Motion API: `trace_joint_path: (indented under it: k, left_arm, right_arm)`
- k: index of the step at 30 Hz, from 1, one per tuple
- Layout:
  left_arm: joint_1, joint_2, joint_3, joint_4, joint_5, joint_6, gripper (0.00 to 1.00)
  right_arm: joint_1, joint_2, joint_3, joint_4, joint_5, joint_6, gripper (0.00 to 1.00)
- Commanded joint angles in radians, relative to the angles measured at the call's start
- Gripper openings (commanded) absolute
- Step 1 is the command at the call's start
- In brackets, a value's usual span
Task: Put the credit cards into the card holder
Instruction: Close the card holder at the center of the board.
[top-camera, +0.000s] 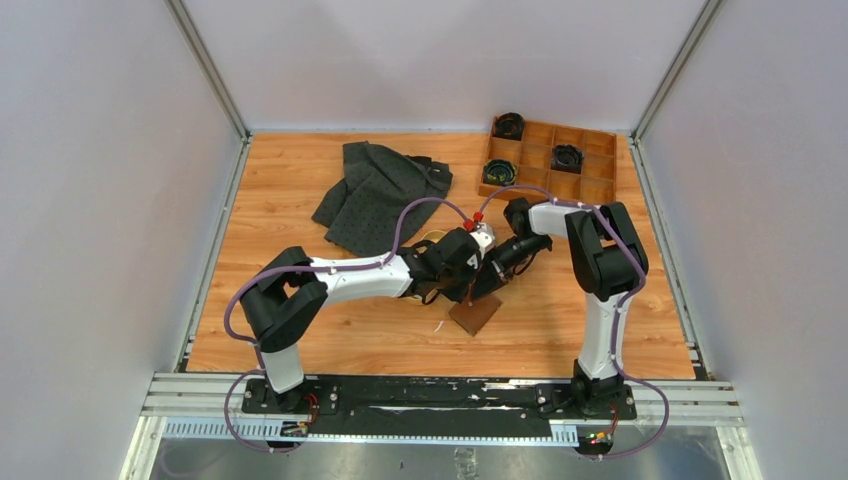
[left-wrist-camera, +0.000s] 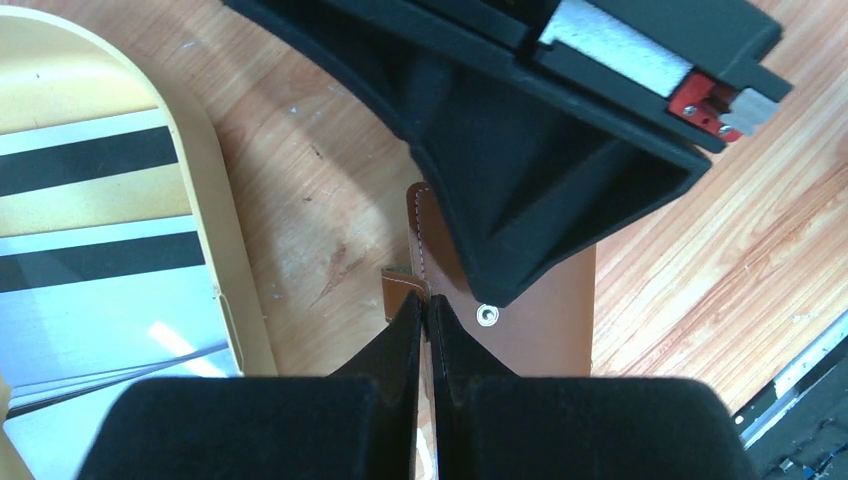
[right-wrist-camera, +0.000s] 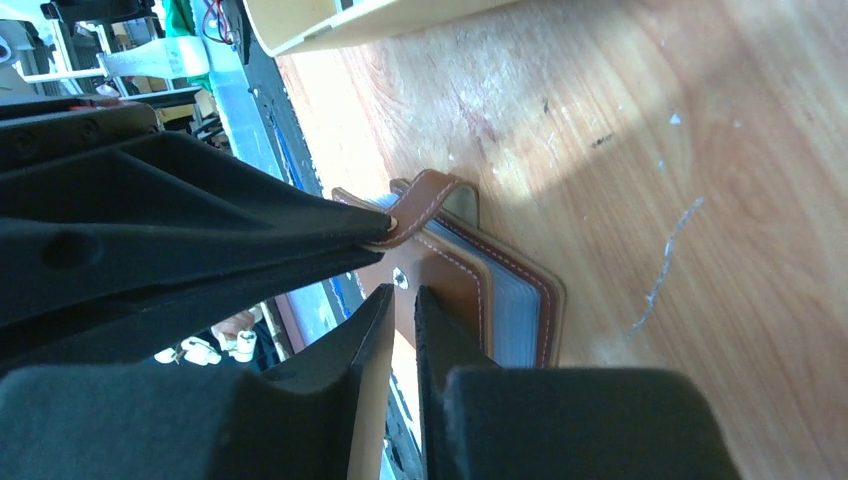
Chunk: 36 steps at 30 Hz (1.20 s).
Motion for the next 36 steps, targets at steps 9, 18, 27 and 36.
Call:
trace_joint_path:
  k: [9, 18, 27, 36]
  left_arm:
    - [-0.010, -0.040, -0.029, 0.074, 0.089, 0.025, 0.00]
    - [-0.013, -0.029, -0.046, 0.157, 0.182, 0.010, 0.00]
    - [-0.002, -0.001, -0.048, 0.119, 0.086, -0.032, 0.00]
    - [0.015, -0.005, -0.044, 0.139, 0.168, -0.019, 0.00]
  right_arm:
    - [0.009, 0.005, -0.029, 0.138, 0.204, 0.083, 0.19]
    - [-0.003, -0.007, -0.058, 0.158, 0.320, 0.119, 0.18]
    - [-0.015, -0.120, -0.010, 0.060, 0.220, -0.066, 0.20]
    - [-0.089, -0.348, -0.060, 0.034, 0.166, -0.282, 0.26]
